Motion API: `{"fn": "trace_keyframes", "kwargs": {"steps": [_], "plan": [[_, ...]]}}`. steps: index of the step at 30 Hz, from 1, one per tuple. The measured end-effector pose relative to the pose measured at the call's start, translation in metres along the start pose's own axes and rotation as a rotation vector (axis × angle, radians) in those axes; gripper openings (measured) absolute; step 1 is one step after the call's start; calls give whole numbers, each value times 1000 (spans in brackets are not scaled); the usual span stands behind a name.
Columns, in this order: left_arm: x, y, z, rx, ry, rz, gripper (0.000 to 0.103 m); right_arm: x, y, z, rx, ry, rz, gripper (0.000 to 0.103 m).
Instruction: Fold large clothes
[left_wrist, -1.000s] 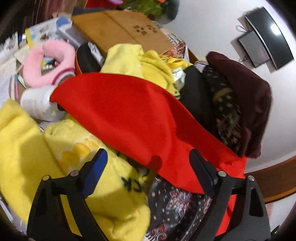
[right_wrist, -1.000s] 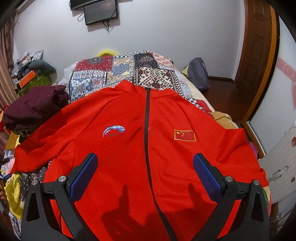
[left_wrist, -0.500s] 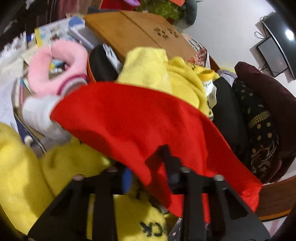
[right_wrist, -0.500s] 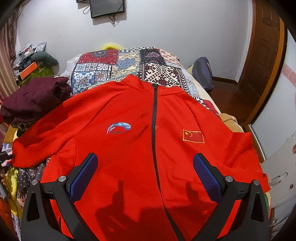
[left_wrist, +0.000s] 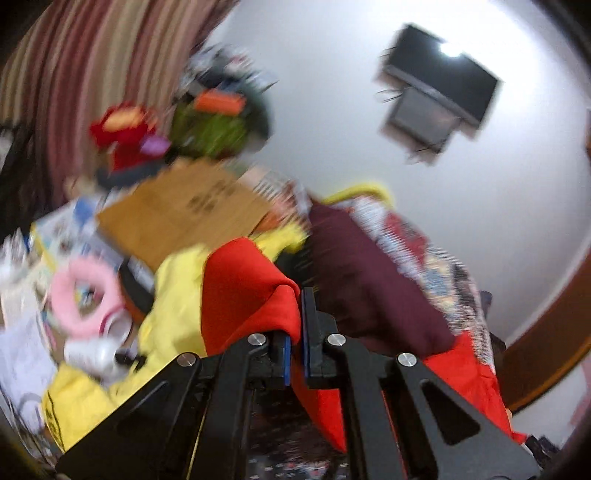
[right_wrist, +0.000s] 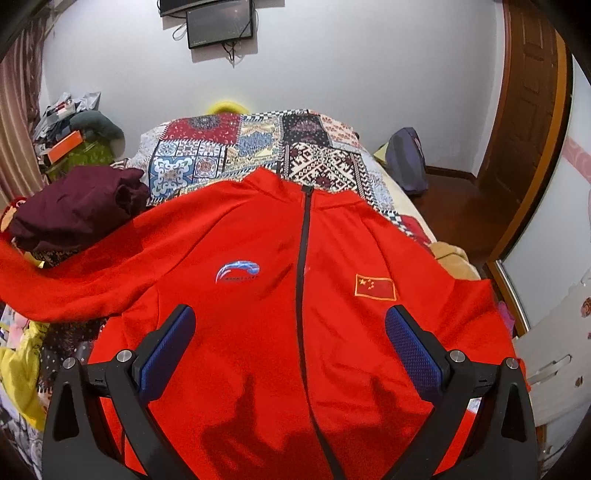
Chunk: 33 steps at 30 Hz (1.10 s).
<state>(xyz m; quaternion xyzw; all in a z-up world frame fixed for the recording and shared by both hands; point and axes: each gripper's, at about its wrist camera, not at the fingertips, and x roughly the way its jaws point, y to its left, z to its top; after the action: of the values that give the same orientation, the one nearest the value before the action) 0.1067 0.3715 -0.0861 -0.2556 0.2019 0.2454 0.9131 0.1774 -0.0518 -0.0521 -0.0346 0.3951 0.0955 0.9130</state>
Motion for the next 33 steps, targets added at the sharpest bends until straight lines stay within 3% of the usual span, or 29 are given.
{"fn": "trace_keyframes", "kwargs": {"steps": [6, 12, 20, 27, 33], "plan": [[-25, -95, 26, 161, -88, -140, 4, -4, -12, 7, -15, -37, 12, 102], [-6, -197, 31, 317, -84, -248, 4, -1, -32, 15, -14, -52, 21, 102], [62, -323, -15, 459, 148, -411, 4, 17, -62, 13, 32, -42, 6, 102], [105, -405, -115, 628, 378, -481, 4, 27, -85, 5, 70, -8, -14, 102], [132, -426, -209, 777, 581, -482, 4, 36, -101, -3, 78, 28, -40, 102]]}}
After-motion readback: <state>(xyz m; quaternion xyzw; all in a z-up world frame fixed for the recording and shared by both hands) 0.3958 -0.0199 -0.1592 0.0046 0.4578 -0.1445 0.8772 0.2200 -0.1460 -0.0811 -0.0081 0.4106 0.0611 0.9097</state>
